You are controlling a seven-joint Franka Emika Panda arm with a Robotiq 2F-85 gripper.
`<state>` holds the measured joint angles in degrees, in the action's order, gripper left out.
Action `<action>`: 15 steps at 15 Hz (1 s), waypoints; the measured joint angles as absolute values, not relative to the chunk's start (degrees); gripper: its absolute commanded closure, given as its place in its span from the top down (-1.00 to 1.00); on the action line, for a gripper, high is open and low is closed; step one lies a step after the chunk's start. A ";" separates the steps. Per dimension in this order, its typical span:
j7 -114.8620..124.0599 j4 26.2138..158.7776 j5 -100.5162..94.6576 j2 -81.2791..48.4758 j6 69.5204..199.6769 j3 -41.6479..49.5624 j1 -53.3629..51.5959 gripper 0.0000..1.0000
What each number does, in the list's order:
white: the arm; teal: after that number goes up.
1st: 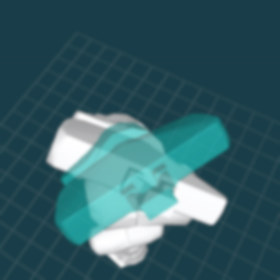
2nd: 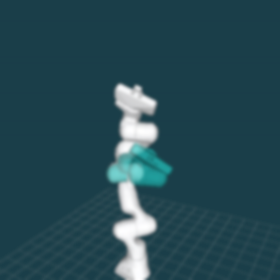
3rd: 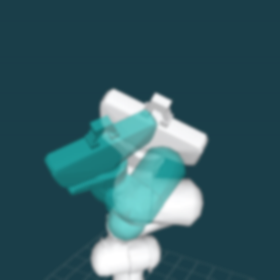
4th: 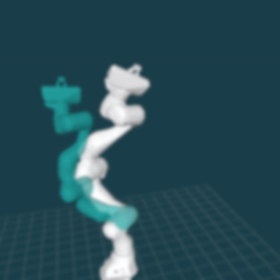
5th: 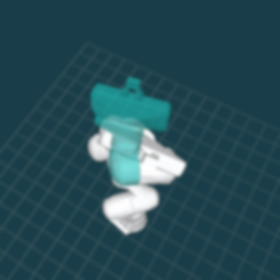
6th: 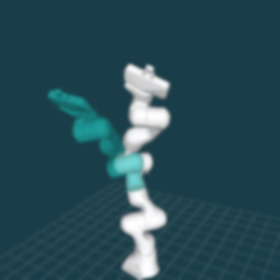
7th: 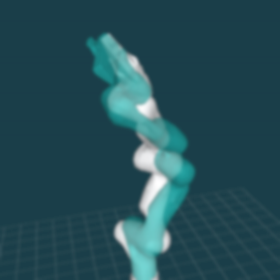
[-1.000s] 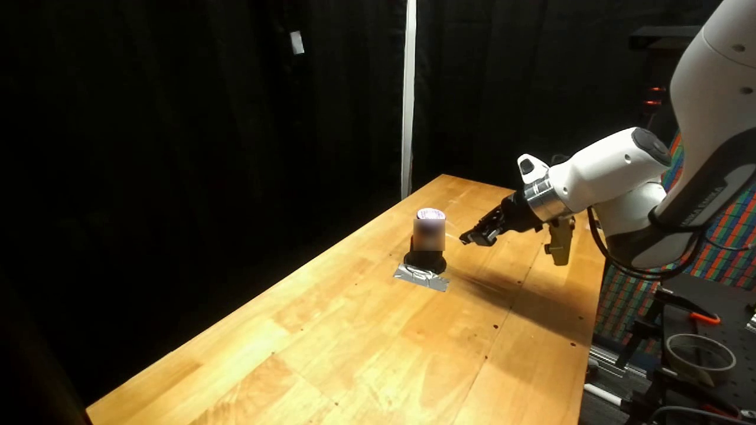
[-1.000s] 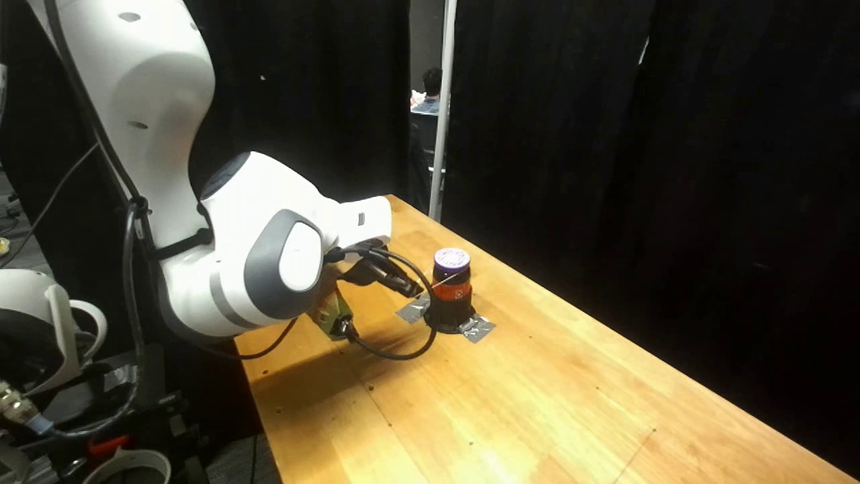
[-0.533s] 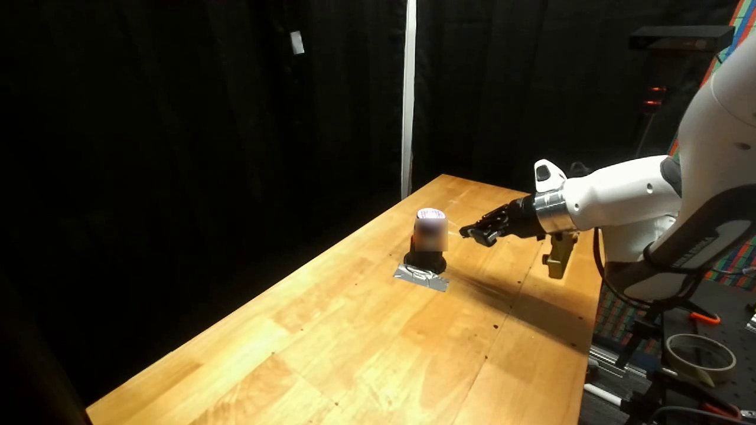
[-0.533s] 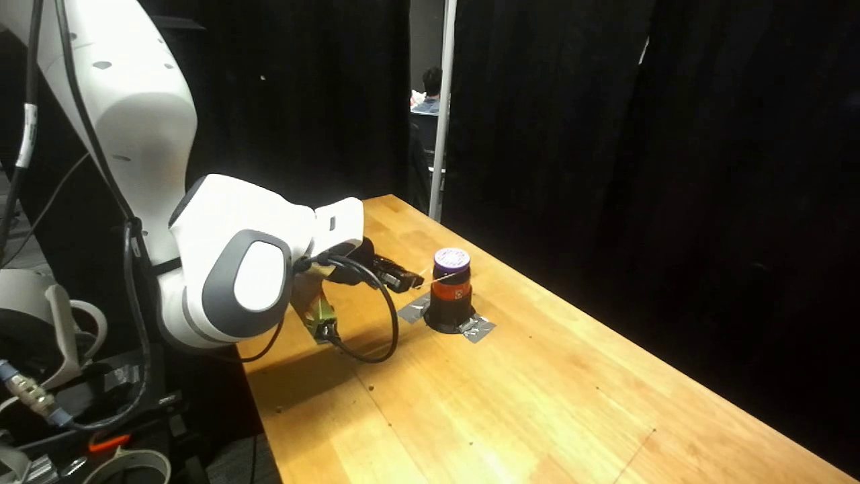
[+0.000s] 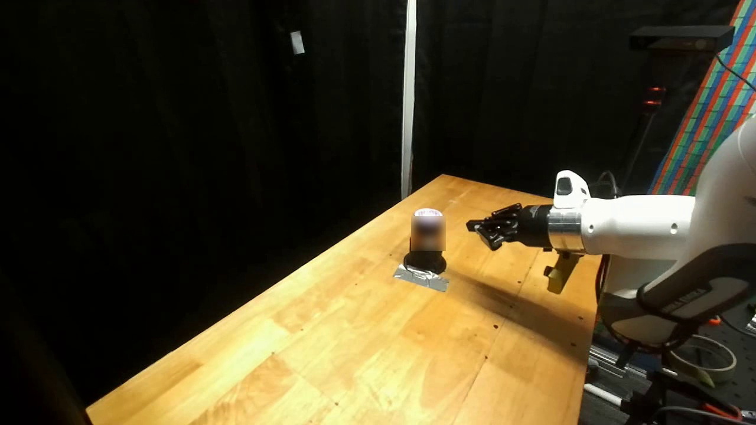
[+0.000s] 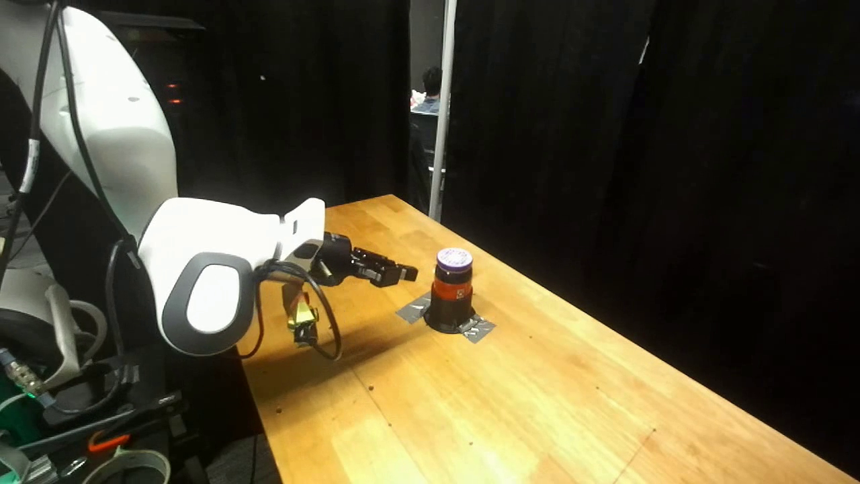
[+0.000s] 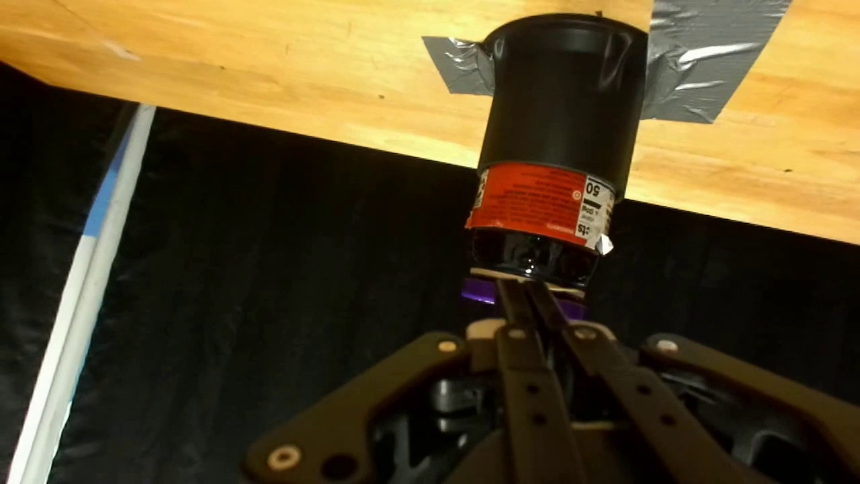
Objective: Remove the rubber band from the jar.
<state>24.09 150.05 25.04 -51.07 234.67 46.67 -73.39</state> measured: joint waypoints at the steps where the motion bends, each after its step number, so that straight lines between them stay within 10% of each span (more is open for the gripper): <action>1: 20.62 150.05 28.29 -50.42 236.50 43.79 -71.89 -0.85; 2: 17.62 150.01 30.61 -49.70 238.34 41.05 -70.11 -0.79; 3: 14.82 149.95 32.07 -48.86 240.15 38.39 -67.99 -0.30; 6: 6.63 150.65 29.81 -44.41 240.29 34.69 -62.74 -0.09; 13: -15.47 155.78 30.09 -25.82 207.61 54.76 -76.69 0.97; 15: -23.50 154.99 36.40 -23.22 197.26 63.66 -85.28 1.00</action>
<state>-23.50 154.99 36.40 -23.22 197.26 63.66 -85.28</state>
